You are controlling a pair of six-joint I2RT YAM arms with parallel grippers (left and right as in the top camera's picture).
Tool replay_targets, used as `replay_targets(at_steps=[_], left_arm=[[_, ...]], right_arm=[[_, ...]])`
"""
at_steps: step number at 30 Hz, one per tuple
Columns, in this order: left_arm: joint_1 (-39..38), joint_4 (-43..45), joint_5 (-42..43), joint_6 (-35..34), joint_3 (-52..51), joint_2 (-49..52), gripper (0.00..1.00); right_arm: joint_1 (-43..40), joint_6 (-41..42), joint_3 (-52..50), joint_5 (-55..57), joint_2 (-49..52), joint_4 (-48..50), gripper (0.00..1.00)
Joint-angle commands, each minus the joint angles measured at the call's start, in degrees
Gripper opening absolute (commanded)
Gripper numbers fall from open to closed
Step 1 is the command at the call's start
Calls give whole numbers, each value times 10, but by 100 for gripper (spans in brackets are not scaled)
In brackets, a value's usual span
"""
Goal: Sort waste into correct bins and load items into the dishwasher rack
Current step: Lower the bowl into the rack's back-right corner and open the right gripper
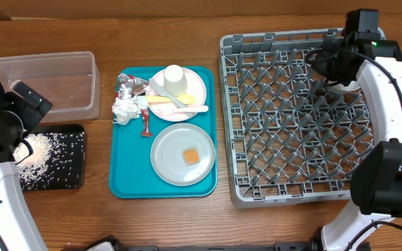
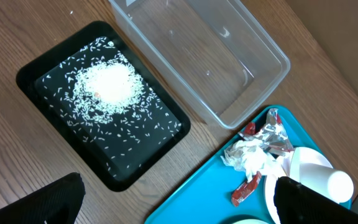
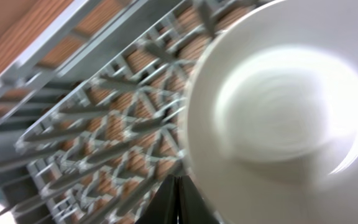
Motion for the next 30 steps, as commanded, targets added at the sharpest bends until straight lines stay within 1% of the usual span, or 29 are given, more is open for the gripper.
replay_targets(at_steps=[1,9,15,19,25,30], left_arm=[[2,3,5,-6,10,10,100],[2,9,17,-6,9,41,100],[2,8,16,-6,9,69,100],[2,5,16,-6,9,80,100],[2,5,16,-5,9,82,100],[2,1,16,-5,9,82,100]], right_arm=[[-9,20,11,57,-17,1,4],[-11,19,-7,65,-10,-11,4],[-8,6,-30,-23,18,9,4],[0,7,-29,-43,19,14,4],[5,7,-34,-53,29,-22,4],[9,7,-56,-59,35,-16,4]])
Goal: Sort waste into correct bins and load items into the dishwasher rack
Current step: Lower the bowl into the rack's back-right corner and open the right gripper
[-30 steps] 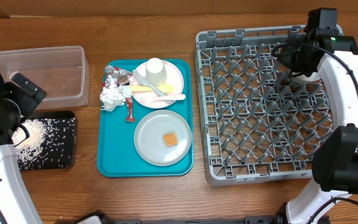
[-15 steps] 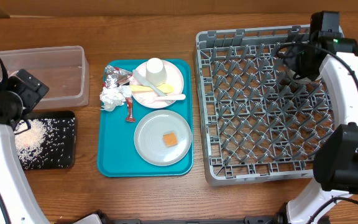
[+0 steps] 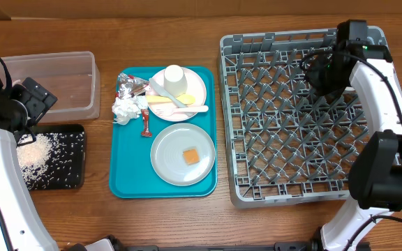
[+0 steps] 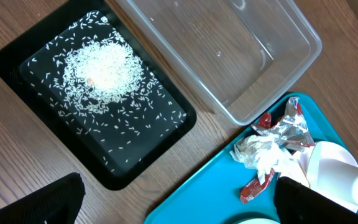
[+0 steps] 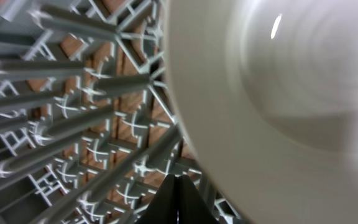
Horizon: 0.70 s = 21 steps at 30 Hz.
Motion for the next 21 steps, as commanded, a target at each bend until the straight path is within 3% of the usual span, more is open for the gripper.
replay_targets(at_steps=[1,13,21], left_arm=[[2,-2,5,-5,9,1,100],[2,-8,5,-5,9,1,100],[2,-11,5,-5,9,1,100]], right_arm=[[6,-5,-26,-9,9,11,4],[56,-5,-40,-49,-11,22,4],[41,-14,-49,-92,-9,35,4]])
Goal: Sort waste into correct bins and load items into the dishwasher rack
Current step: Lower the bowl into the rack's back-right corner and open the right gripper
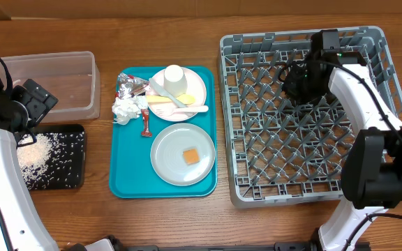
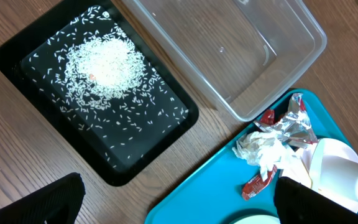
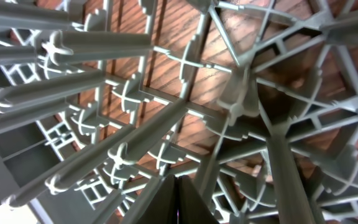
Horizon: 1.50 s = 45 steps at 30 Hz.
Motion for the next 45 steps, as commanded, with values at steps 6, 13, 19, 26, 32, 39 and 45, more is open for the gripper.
replay_targets(at_steps=[6,13,19,26,32,39,45], left_arm=[[2,-5,5,-5,9,1,100],[2,-4,5,-6,9,1,100],[2,-2,5,-6,9,1,100],[2,-2,5,-6,9,1,100],[2,1,5,-6,9,1,100],[2,1,5,-6,9,1,100],[2,1,5,-6,9,2,100]], right_arm=[[-41,-16,42,-20,-70,6,4],[-85,-17,85,126,-114,-28,7],[-107,-16,59,124,-66,-27,4],[-86,-16,49,54,-5,-14,4],[-50,-13,49,53,-3,-20,4],[-17,5,42,70,2,-22,4],[17,5,43,70,-21,-17,4]])
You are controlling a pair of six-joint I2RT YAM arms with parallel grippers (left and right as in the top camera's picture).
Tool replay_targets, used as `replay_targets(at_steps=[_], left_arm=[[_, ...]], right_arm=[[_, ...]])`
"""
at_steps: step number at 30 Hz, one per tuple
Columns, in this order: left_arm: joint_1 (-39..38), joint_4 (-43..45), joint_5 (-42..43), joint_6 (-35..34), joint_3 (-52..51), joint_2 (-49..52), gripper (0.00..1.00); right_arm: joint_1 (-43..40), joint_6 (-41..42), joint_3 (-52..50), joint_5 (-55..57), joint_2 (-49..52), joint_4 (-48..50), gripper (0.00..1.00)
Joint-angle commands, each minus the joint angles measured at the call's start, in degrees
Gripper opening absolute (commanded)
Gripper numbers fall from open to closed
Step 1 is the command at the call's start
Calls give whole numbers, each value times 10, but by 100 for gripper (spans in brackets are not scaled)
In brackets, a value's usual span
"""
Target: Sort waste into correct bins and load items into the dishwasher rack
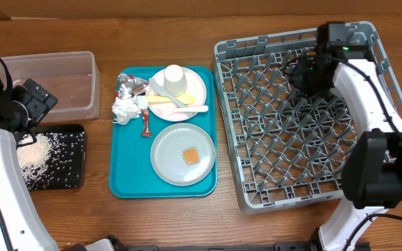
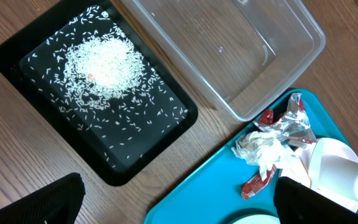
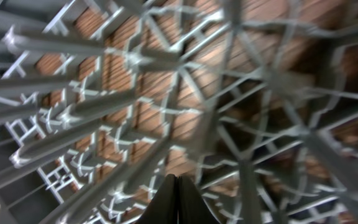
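The grey dishwasher rack (image 1: pixel 227 118) lies skewed on the right of the table. My right gripper (image 3: pixel 176 180) is shut and empty, low among the rack's tines near its far edge (image 1: pixel 306 75). On the teal tray (image 1: pixel 128 174) are an upturned white cup (image 1: pixel 174 77) on a plate (image 1: pixel 197 87), pale cutlery (image 1: pixel 180 108), a second plate (image 1: pixel 166 167) with an orange cracker (image 1: pixel 190 155), foil (image 2: pixel 288 124), a crumpled napkin (image 2: pixel 263 152) and a red sachet (image 2: pixel 257 183). My left gripper (image 2: pixel 179 205) is open and empty, high over the tray's left edge.
A clear plastic bin (image 1: pixel 47 87) stands at the far left. In front of it lies a black tray (image 2: pixel 160 134) with scattered rice. My left arm runs along the table's left side, my right arm (image 1: pixel 382 125) over the rack's right side.
The rack has turned from square to skewed, its near end swung to the right. My right gripper, still shut among the tines, sits a little further right. The left arm has not moved.
A white rounded surface filled the right wrist view while that gripper was near the rack's far right corner. Then the gripper was further left, with only tines in view. Now the rack is skewed. My left gripper shifted slightly early on, then stayed open.
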Motion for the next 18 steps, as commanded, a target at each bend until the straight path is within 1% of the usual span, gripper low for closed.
replay_targets(at_steps=[1,4,5,6,8,9,10,11,13,15,18], left_arm=[[2,2,3,-6,9,2,100],[2,2,3,-6,9,2,100],[2,2,3,-6,9,2,100],[2,2,3,-6,9,2,100],[2,2,3,-6,9,2,100],[2,2,3,-6,9,2,100],[2,2,3,-6,9,2,100],[2,2,3,-6,9,2,100],[2,2,3,-6,9,2,100],[2,2,3,-6,9,2,100],[2,5,4,-6,9,2,100]], right_arm=[[12,7,1,-3,-29,3,4],[6,10,19,-3,-60,-9,5],[-5,15,31,-3,-74,-17,10],[-16,18,40,-3,-83,-24,19],[-55,17,67,-3,-105,-47,58],[-78,16,79,-2,-111,-59,65],[-120,9,95,-1,-116,-78,74],[-142,6,100,-1,-116,-87,77],[-194,3,101,-5,-114,-105,78],[-236,-24,98,-8,-103,-123,77],[-263,-59,89,-17,-82,-132,73]])
